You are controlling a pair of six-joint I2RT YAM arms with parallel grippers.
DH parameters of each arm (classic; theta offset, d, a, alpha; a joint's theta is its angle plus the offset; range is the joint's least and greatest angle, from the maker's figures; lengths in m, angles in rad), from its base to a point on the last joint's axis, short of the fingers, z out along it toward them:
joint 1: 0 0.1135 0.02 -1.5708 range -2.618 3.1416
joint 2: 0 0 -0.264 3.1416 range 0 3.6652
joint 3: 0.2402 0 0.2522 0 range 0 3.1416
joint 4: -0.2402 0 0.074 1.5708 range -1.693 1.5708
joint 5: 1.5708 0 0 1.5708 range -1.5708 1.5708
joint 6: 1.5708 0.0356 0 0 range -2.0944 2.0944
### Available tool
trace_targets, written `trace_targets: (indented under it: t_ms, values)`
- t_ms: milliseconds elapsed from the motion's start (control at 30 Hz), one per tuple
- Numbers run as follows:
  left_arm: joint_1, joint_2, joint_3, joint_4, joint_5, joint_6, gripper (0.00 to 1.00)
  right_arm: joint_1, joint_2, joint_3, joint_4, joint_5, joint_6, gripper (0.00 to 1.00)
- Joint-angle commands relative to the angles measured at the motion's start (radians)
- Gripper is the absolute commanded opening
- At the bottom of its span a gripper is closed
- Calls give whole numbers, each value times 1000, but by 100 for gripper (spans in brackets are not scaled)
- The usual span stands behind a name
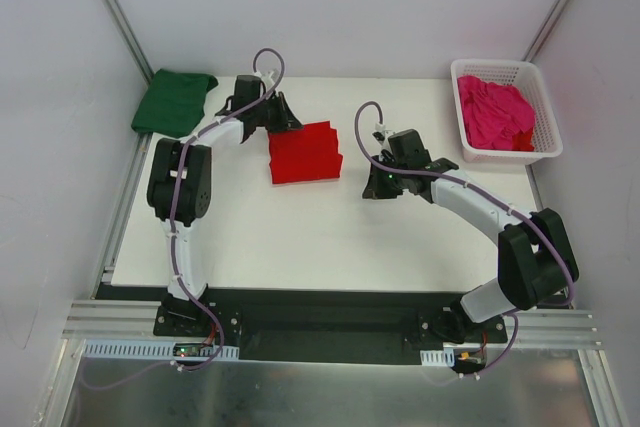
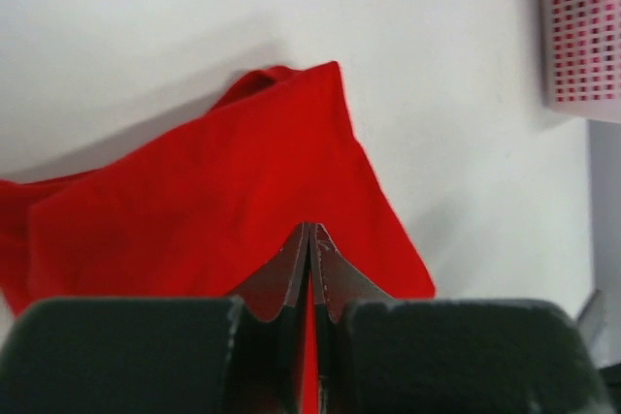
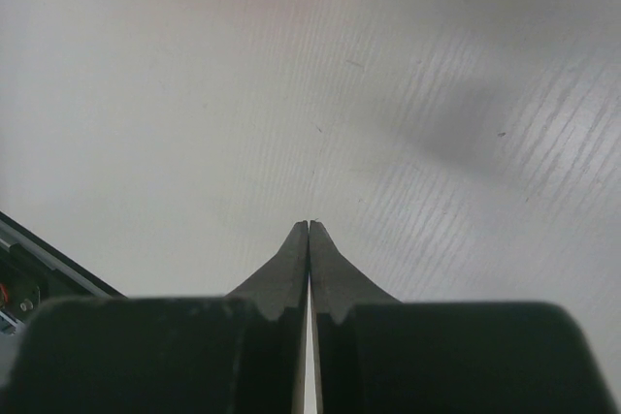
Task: Fold and stack the t-shirts
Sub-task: Smooth out wrinkles on the folded tshirt
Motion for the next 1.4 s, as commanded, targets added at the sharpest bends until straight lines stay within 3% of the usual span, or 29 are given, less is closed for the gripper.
trace_targets:
  t_ms: [0,867,1367]
  values:
    - [-28,9,70,-137,-145,136,0,4,-24,0,0,14,2,1]
    - [-230,96,148,-488,-604,336,0,2,-50,-51,9,28,7,1]
    - [-332,-13,-65,-502,-632,254,0,2,-71,-66,9,43,7,2]
